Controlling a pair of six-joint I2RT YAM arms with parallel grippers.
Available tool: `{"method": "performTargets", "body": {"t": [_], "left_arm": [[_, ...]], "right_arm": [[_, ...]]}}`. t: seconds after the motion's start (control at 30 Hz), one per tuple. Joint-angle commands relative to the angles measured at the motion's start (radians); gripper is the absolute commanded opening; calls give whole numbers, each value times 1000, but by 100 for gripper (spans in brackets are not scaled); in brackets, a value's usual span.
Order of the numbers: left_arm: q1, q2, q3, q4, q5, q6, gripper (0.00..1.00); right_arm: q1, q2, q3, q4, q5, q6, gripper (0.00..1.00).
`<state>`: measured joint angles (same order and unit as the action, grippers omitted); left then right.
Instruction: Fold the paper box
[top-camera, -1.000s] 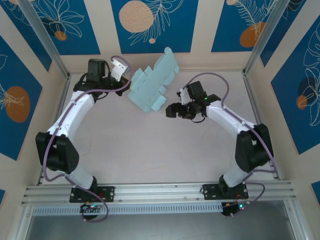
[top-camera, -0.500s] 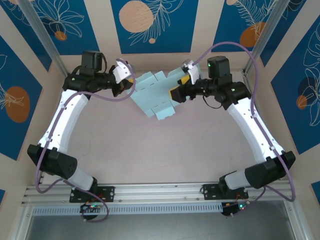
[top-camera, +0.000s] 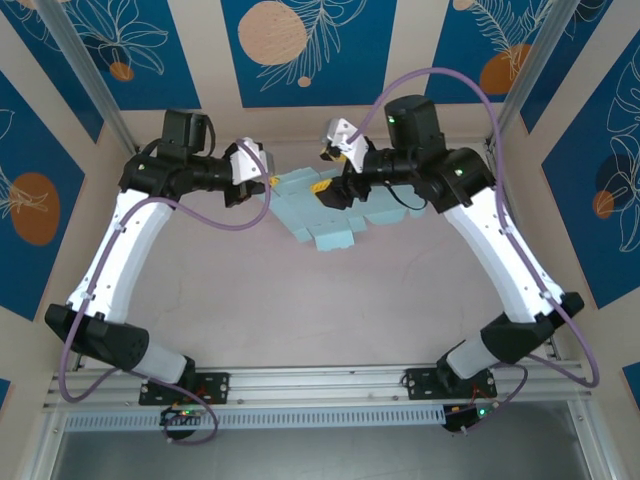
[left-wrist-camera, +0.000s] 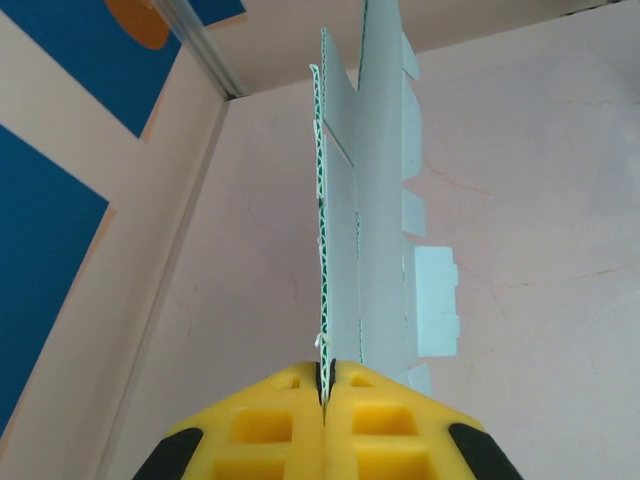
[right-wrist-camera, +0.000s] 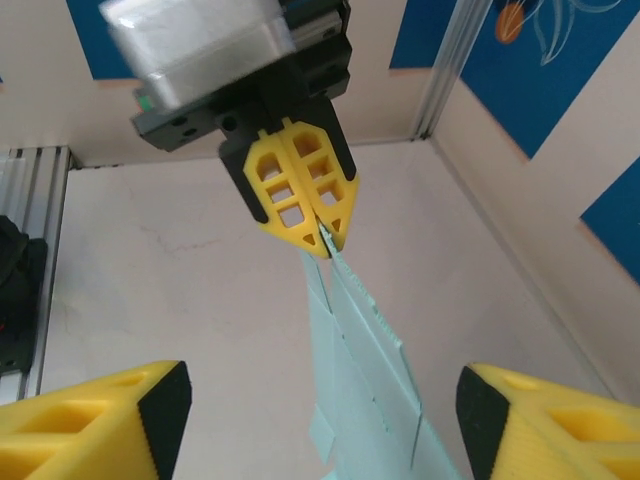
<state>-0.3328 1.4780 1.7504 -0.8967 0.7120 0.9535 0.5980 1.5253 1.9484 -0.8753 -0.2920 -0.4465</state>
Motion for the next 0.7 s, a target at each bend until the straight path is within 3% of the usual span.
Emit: {"method": "performTargets", "body": {"t": [0.0,0.2,0.47,0.67], "left_arm": [[-18,-19,-9,-36,78,54,0],[-32,-11,-18,-57,96,74,0],[-34,-17,-42,-23,91,53,0],[-34,-15,-36,-8,127,32,0]], "right_arm": [[19,64,63,-83,-30,-45,68],[58,161,171,-162,1,-77,61],[63,180,152,-169,-6,-81,27],[63,193,129,-172,-3,-80,27]]}}
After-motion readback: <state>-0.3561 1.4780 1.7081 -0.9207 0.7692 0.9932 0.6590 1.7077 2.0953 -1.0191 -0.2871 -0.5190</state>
